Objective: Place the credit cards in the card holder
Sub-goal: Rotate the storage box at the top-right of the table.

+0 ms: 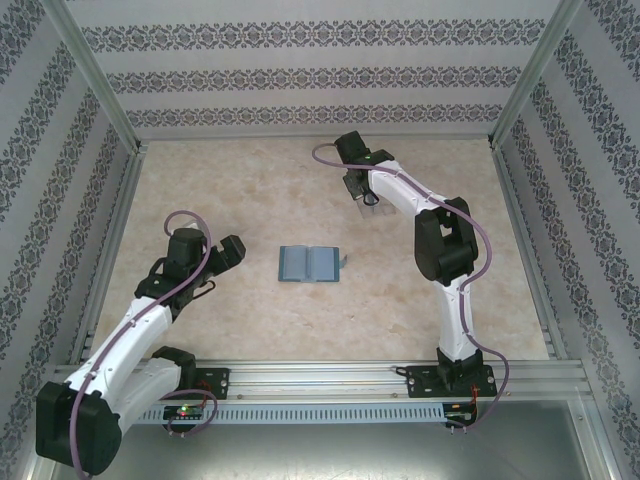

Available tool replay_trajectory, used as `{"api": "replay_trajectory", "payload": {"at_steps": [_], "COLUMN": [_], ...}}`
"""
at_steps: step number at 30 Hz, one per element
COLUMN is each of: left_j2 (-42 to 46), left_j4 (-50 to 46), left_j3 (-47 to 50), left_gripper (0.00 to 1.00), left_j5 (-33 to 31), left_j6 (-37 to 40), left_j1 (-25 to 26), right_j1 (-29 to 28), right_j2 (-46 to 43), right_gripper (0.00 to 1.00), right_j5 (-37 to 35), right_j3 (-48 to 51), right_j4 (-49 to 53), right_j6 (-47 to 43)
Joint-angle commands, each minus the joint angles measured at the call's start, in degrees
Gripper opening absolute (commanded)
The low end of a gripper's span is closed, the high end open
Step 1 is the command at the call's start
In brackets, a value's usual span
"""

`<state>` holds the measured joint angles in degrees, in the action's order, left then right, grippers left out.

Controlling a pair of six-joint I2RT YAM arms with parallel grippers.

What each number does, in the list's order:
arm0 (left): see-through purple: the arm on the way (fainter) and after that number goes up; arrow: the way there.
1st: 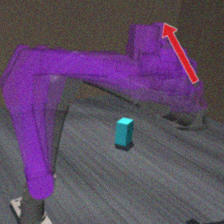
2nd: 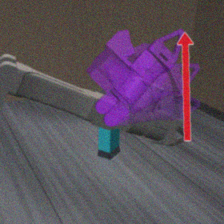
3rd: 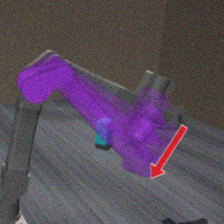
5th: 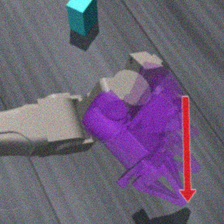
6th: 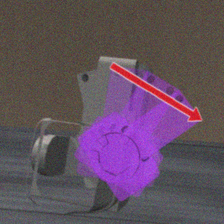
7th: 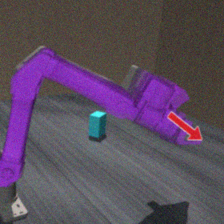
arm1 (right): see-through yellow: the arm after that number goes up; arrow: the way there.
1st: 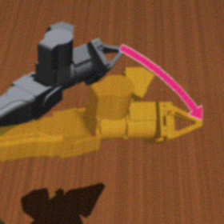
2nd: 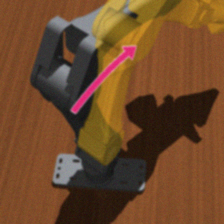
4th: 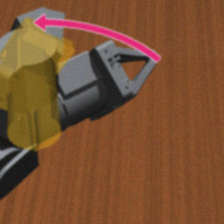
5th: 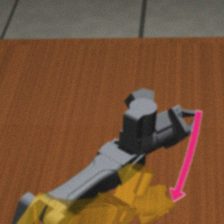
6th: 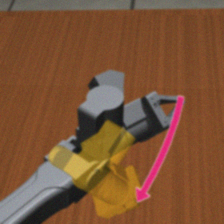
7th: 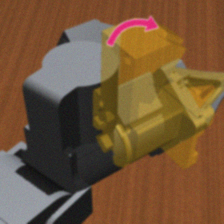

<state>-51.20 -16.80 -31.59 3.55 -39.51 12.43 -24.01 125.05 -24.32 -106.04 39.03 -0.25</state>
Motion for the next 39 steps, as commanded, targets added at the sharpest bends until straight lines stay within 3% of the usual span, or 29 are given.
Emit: {"api": "replay_trajectory", "payload": {"at_steps": [1, 18, 23, 26, 32, 39], "left_j2": [1.24, 0.93, -0.02, -4.44, -14.87, -23.11], "left_j4": [-0.68, -0.51, 0.50, 3.07, 1.65, 1.88], "left_j3": [0.46, -0.21, -1.34, -4.27, -15.07, -21.64], "left_gripper": [0.99, 0.99, 1.00, 1.00, 0.99, 0.99], "left_j5": [-1.78, -0.75, 1.63, 8.35, 8.09, 9.21], "left_j6": [-0.13, 0.05, 0.39, 3.01, 5.93, 7.03], "left_j1": [0.73, 0.75, 0.72, 2.14, 8.76, 12.01], "right_j1": [-0.03, 0.72, 1.40, 1.52, 1.98, 4.45], "right_j2": [-1.06, -7.01, -10.38, -12.87, -16.97, -16.63], "right_gripper": [0.00, 0.00, 0.00, 0.00, 0.00, 0.00], "right_j5": [1.19, 4.21, 8.75, 9.34, 8.91, 13.49], "right_j3": [-1.52, 3.05, 6.50, 8.46, 13.75, 13.98], "right_j4": [1.40, -1.22, -3.90, -5.89, -12.03, -13.18], "right_j6": [0.04, 4.24, 6.79, 7.09, 6.72, 8.33]}}
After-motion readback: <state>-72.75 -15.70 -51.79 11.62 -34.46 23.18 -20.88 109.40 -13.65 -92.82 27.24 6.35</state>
